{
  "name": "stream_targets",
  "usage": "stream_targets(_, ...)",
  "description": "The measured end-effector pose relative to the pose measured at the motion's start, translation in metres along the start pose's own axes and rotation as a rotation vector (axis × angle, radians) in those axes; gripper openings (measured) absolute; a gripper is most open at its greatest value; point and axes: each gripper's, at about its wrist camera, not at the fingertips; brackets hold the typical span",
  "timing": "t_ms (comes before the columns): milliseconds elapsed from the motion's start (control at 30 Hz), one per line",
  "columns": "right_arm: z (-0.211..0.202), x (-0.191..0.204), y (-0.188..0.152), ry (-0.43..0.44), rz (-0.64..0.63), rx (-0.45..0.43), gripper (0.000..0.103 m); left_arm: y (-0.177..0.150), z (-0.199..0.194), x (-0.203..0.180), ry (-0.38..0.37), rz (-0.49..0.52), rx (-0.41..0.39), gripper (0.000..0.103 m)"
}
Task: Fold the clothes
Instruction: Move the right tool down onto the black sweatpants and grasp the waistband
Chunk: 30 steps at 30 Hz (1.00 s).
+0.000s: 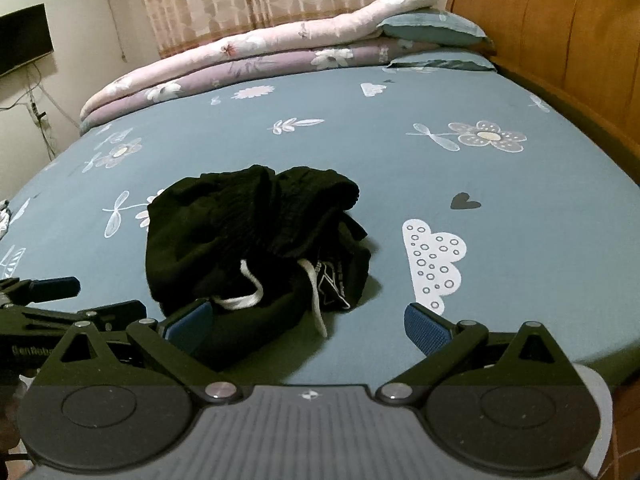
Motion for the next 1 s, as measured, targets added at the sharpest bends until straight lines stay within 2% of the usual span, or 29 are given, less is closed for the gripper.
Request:
stream_targets(133, 0.016, 0.003, 0.007, -0.002, -0.017, 0.019, 0.103, 0.008, 0.016, 0.000, 0.034, 0.032, 0.035, 0.102)
stream_targets(267, 0.033, 0.008, 0.014, 0.018, -0.043, 0.032, 0.103, 0.012, 0.031, -0.003, 0.037, 0.106, 0.052, 0.102)
stream_targets(500, 0.067, 0.026, 0.021, 0.060, -0.156, 0.037, 0.103, 0.026, 0.062, -0.002, 0.046, 0.183, 0.064, 0.102)
stream_targets(600, 0.081, 0.029, 0.026, 0.069, -0.180, 0.038, 0.103, 0.030, 0.081, 0.007, 0.018, 0.161, 0.113, 0.102)
stream_targets(667, 0.093, 0.026, 0.028, 0.092, -0.171, 0.077, 0.103, 0.028, 0.090, 0.016, -0.020, 0.117, 0.152, 0.102)
stream_targets(767, 0.107, 0.022, 0.027, 0.131, -0.148, 0.123, 0.103, 0.023, 0.096, 0.021, -0.042, 0.107, 0.159, 0.102)
stream_targets(900, 0.126, 0.019, 0.022, 0.172, -0.124, 0.189, 0.103, 0.020, 0.106, 0.022, -0.037, 0.122, 0.208, 0.103)
stream_targets(1000, 0.128, 0.018, 0.016, 0.184, -0.146, 0.181, 0.103, 0.015, 0.107, 0.029, -0.070, 0.081, 0.204, 0.103)
Point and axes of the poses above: each gripper's, at about its wrist camera, not at the fingertips, and z roughly the way its jaws point, x to its left, y to its top, and after that the axes turned 8 degrees about -y, right-handed
